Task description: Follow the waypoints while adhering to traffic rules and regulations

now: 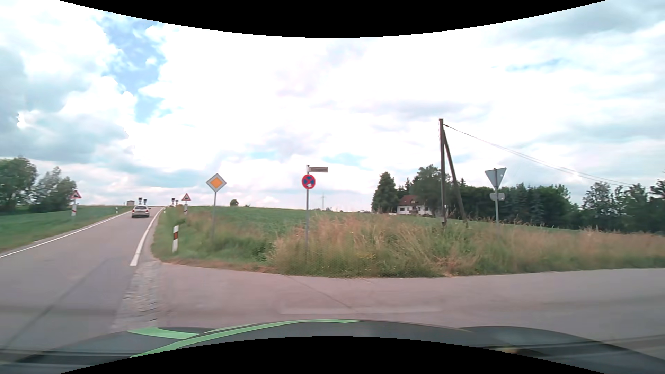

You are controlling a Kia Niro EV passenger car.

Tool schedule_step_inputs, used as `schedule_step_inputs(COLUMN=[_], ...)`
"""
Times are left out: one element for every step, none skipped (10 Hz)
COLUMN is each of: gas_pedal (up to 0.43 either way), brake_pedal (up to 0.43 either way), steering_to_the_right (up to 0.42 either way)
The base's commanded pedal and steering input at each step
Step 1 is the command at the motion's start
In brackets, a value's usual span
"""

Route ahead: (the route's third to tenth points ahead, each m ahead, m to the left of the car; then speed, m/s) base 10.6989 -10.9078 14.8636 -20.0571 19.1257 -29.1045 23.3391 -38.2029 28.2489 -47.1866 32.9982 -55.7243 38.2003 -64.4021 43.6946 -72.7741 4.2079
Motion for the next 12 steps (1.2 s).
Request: schedule_step_inputs(gas_pedal=[0.0,0.0,0.0,0.0,0.0,0.0,0.047,0.079,0.138,0.138,0.138,0.138], brake_pedal=[0.0,0.0,0.0,0.0,0.0,0.0,0.0,0.0,0.0,0.0,0.0,0.0], steering_to_the_right=[0.495,0.509,0.506,0.503,0.495,0.49,0.49,0.489,0.479,0.468,0.459,0.456])
